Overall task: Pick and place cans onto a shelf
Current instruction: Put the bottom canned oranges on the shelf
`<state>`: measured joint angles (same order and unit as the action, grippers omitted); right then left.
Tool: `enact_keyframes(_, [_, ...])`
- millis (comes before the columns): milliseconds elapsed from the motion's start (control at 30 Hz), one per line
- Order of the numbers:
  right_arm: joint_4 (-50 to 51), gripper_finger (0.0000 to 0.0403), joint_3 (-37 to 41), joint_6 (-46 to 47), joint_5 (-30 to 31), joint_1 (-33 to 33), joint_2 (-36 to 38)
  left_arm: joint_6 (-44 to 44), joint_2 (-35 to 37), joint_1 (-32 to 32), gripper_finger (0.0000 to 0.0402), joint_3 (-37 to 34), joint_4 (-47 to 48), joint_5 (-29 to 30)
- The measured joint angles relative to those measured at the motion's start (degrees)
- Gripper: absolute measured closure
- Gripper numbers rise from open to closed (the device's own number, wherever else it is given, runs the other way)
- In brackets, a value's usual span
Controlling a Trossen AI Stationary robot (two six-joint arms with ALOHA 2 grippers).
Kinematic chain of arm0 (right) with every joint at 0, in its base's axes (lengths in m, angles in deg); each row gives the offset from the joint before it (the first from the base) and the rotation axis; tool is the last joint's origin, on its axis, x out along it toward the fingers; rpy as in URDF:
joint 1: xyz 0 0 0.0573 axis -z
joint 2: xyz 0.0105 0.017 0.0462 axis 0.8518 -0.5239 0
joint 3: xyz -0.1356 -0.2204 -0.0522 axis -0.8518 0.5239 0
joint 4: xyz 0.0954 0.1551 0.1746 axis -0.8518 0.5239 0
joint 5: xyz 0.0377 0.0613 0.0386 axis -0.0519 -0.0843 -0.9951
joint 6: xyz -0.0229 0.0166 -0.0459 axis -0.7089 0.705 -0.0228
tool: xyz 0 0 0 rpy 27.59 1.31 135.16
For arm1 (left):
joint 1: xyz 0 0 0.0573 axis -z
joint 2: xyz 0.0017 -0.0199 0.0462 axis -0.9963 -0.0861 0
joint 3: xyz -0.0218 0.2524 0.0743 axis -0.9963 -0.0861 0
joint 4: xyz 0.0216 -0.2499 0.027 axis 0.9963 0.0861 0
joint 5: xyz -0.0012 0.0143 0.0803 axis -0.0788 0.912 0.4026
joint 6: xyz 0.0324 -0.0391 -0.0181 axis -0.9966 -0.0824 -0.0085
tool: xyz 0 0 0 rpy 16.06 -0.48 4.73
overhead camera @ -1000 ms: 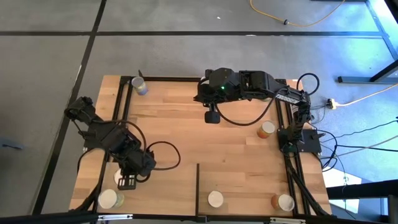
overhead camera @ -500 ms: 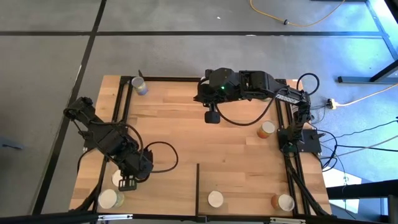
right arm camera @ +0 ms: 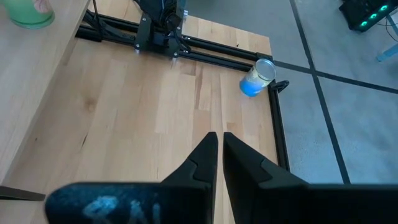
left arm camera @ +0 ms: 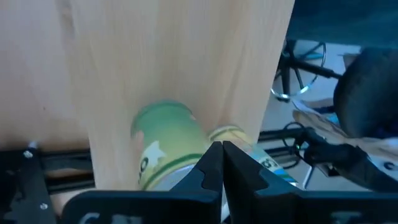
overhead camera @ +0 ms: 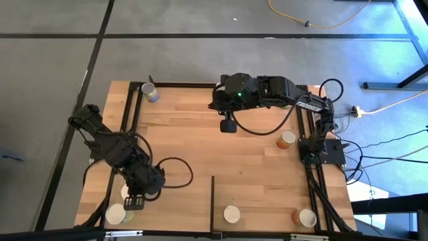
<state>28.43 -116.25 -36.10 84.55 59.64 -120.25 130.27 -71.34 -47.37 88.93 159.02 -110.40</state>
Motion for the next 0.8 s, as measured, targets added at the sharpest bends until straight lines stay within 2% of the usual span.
enact_keyframes(133, [0.0,0.0374,0.0,0.0,0.0,0.0,0.0,0.3,0.0,1.4,0.0401,-2.2,-4.3,-5.3])
enact_keyframes(200, [0.0,0.0374,0.0,0.0,0.0,0.0,0.0,1.0,-0.1,1.6,0.0401,-2.8,-6.0,-6.0])
enact_keyframes(300, [0.0,0.0374,0.0,-0.3,0.0,0.0,0.0,1.5,-0.1,1.5,0.0401,-2.9,-5.9,-4.8])
enact_keyframes(533, [0.0,0.0374,0.0,-1.2,0.0,0.0,0.0,1.5,-0.1,1.5,0.0401,-2.9,-4.1,2.5])
enact_keyframes(800, [0.0,0.0374,0.0,-1.2,0.0,0.0,0.0,1.5,-0.1,1.5,0.0401,-2.9,1.6,1.1])
